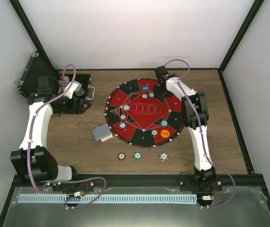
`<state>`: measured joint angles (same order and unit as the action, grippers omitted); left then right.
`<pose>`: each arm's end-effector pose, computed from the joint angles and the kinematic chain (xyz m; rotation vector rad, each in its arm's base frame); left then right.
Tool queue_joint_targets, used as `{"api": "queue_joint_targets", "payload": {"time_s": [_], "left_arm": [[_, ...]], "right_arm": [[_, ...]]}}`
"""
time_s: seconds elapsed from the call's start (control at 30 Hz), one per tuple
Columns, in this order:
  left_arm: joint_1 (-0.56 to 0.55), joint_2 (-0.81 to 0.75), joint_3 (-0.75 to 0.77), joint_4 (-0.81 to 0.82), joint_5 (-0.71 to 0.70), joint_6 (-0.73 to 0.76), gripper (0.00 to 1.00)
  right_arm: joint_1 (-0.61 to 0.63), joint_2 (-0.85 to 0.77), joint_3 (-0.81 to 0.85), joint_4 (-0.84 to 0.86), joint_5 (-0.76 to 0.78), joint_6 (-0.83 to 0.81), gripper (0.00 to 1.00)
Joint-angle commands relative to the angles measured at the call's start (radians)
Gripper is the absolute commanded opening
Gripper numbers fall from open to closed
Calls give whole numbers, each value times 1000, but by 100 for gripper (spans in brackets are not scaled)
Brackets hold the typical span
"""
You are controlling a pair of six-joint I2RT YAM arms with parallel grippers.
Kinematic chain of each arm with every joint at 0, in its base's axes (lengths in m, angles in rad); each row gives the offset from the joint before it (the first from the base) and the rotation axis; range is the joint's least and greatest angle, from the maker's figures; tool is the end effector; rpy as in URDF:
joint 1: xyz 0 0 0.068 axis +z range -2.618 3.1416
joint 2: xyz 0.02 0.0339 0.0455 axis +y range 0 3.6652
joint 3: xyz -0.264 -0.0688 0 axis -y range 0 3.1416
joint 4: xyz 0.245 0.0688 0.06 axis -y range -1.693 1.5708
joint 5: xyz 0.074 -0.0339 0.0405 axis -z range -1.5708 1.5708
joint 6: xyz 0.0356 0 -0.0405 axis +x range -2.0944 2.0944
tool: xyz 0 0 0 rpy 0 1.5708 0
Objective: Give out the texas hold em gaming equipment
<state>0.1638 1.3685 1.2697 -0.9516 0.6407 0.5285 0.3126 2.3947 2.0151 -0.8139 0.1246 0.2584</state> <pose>0.2676 0.0227 0.3187 0.6425 2.3174 -0.5312 0.4807 0.1507 0.1562 -0.0417 2.7450 -0.0167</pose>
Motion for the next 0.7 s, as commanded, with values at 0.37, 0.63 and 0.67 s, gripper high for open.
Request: {"api": "queue_joint_targets", "payload": {"time_s": [0.37, 0.63, 0.67], "left_arm": [[5, -7, 25, 8, 23, 14, 100], [5, -20, 6, 1, 53, 41, 100], [5, -15, 1, -1, 54, 46, 100]], "right_arm": [[66, -564, -483, 69, 16, 110, 71], [355, -969, -1011, 14, 38, 384, 75], [392, -1003, -1057, 3, 29, 434, 75]]}}
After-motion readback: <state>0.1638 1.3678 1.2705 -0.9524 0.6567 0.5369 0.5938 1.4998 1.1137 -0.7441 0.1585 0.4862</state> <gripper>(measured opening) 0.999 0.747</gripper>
